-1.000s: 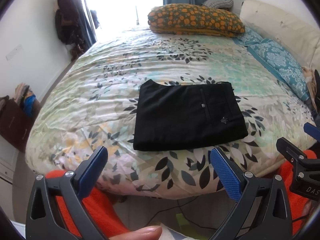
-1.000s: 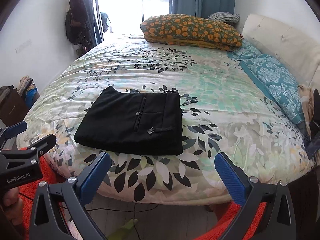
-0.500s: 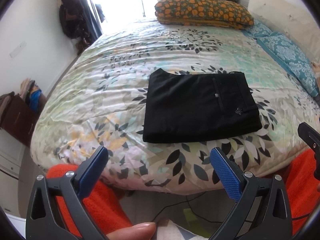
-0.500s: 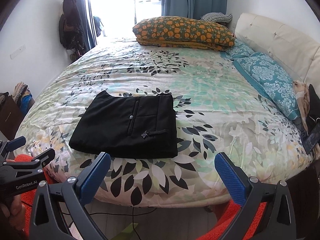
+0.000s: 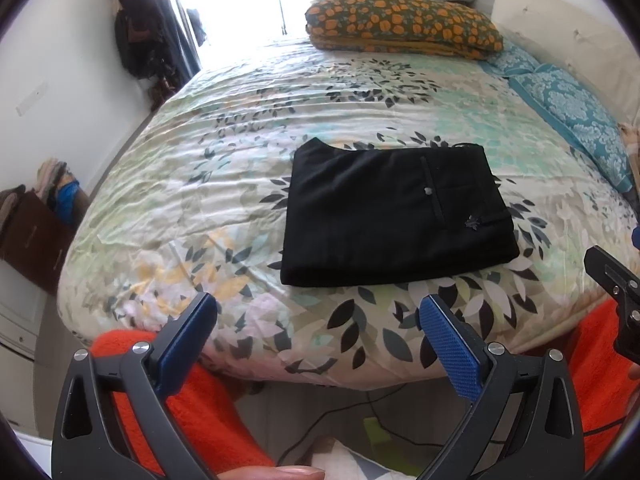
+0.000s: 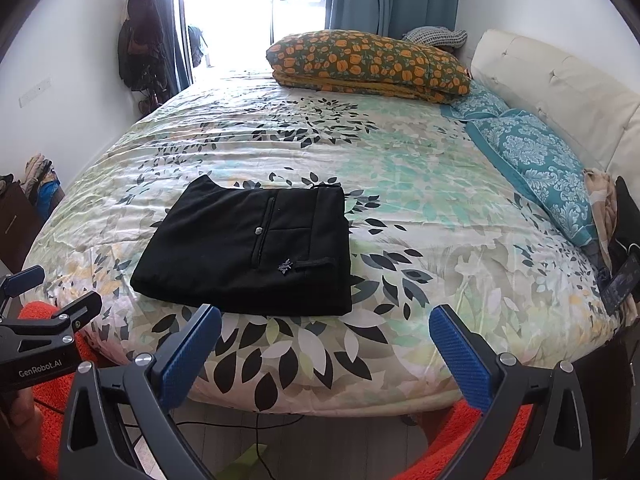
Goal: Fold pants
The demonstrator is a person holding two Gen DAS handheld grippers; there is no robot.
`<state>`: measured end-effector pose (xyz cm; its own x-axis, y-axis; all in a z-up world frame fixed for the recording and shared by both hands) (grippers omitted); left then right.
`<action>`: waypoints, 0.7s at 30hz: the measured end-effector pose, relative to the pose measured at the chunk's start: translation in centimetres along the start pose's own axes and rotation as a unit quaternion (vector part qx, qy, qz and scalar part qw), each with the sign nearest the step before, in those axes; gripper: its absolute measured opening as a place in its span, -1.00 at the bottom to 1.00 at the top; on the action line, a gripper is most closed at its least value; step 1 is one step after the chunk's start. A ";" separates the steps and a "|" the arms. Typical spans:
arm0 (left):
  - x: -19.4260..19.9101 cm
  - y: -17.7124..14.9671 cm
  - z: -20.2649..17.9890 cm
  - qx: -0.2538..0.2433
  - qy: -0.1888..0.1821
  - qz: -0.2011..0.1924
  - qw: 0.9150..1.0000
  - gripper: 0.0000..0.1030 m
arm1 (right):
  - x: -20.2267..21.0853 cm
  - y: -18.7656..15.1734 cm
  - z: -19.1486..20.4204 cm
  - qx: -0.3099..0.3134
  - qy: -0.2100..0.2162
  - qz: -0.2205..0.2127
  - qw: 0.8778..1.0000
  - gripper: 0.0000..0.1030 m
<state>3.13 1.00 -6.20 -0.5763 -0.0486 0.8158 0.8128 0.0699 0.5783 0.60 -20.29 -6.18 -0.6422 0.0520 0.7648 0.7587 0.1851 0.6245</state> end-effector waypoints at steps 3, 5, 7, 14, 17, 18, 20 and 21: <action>0.0 -0.1 -0.3 -0.006 0.002 0.000 1.000 0.97 | 0.0 -0.1 0.0 0.000 0.000 0.001 1.000 1.00; 0.0 -0.2 -0.5 -0.010 0.003 0.000 1.000 0.97 | 0.0 -0.1 0.0 0.000 0.001 0.001 1.000 1.00; 0.0 -0.2 -0.5 -0.012 0.003 -0.001 1.000 0.97 | 0.0 -0.1 0.0 0.000 0.000 0.002 1.000 1.00; 0.2 -0.2 -0.8 -0.018 0.002 -0.005 1.000 0.97 | -0.1 -0.3 0.2 0.004 0.002 0.004 1.000 1.00; 0.2 -0.2 -0.8 -0.018 0.002 -0.006 1.000 0.97 | -0.1 -0.2 0.2 0.004 0.002 0.004 1.000 1.00; 0.2 -0.2 -0.9 -0.019 0.001 -0.006 1.000 0.97 | -0.2 -0.3 0.3 0.005 0.002 0.005 1.000 1.00; 0.2 -0.2 -0.9 -0.019 0.000 -0.007 1.000 0.97 | -0.2 -0.4 0.3 0.005 0.003 0.005 1.000 1.00; 0.2 -0.2 -0.9 -0.019 -0.002 -0.009 1.000 0.97 | -0.2 -0.4 0.3 0.005 0.003 0.005 1.000 1.00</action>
<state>2.93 0.06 -6.10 -0.5906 -0.0461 0.8057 0.8053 0.0311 0.5921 0.42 -20.11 -6.64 -0.6331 0.0478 0.7726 0.7647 0.1937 0.6146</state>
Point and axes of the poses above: each gripper's, at about its wrist camera, not at the fingertips, and x roughly against the way its jaws point, z to its left, y to its top, the point moved 4 cm from there along -x, roughly the way its jaws point, and after that the axes turned 12 degrees about x, right-handed, at the moved point
